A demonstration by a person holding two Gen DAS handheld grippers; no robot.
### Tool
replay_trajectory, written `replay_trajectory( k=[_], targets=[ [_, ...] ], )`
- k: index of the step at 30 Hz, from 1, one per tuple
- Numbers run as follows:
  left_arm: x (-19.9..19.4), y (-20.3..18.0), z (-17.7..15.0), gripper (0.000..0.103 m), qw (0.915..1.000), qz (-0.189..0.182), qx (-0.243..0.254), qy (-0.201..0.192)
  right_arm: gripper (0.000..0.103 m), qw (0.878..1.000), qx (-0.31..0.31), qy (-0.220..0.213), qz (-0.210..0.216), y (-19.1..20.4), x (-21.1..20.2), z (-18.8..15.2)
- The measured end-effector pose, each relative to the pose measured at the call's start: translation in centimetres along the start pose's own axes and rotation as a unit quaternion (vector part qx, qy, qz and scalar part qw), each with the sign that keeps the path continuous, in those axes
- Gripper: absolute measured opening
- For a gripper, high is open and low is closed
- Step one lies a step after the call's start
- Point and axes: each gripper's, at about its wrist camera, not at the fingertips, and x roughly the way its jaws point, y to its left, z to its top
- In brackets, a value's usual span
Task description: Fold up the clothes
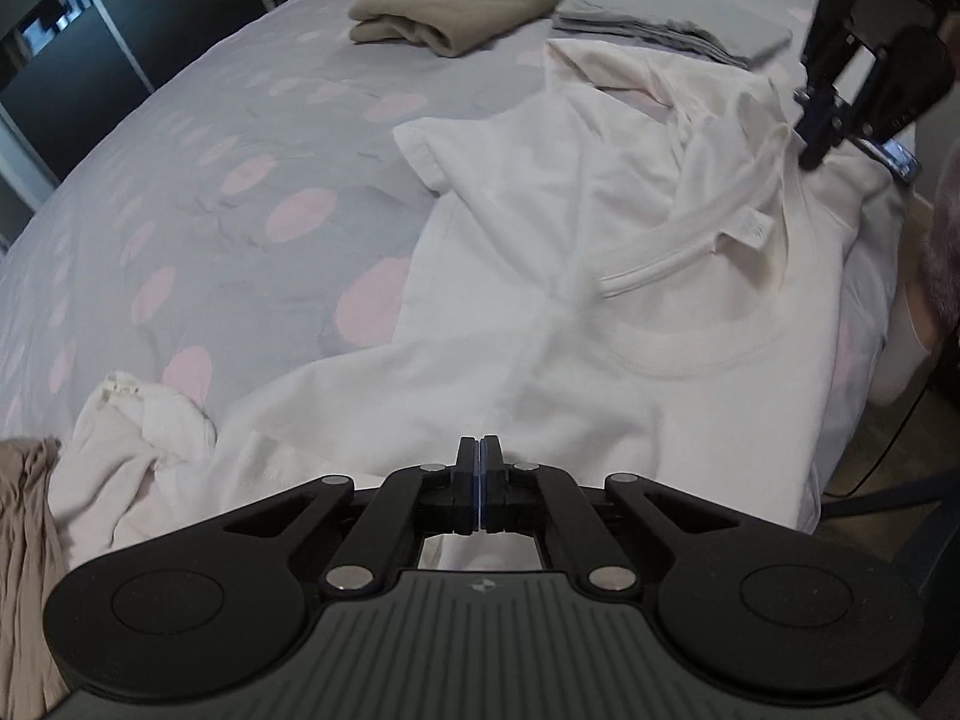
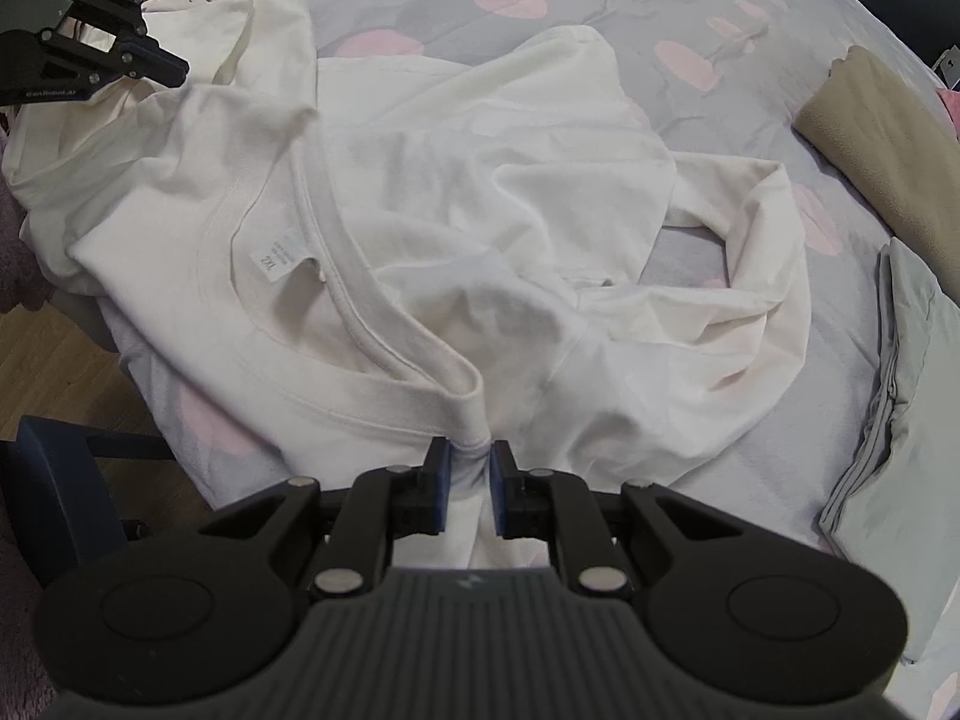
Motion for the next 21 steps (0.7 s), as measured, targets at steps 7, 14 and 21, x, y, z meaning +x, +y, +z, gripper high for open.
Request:
replay_trajectory(
  k=[7,14,21],
  targets=[
    [0.2,0.5,1.0,0.03,0.9995,-0.02,0.015,-0.018,0.016,1.0,0.002,0.005,0.002,0.1,0.1,-0.1],
    [2.8,0.5,2.7,0.044,0.9981,-0.058,0.021,-0.011,0.016,1.0,0.003,0.006,0.006,0.0,0.1,-0.1],
    [6.4,0.4,3.1,0.036,0.9945,-0.1,0.017,0.028,0.016,1.0,0.011,-0.001,0.012,-0.3,0.1,-0.5]
  ],
)
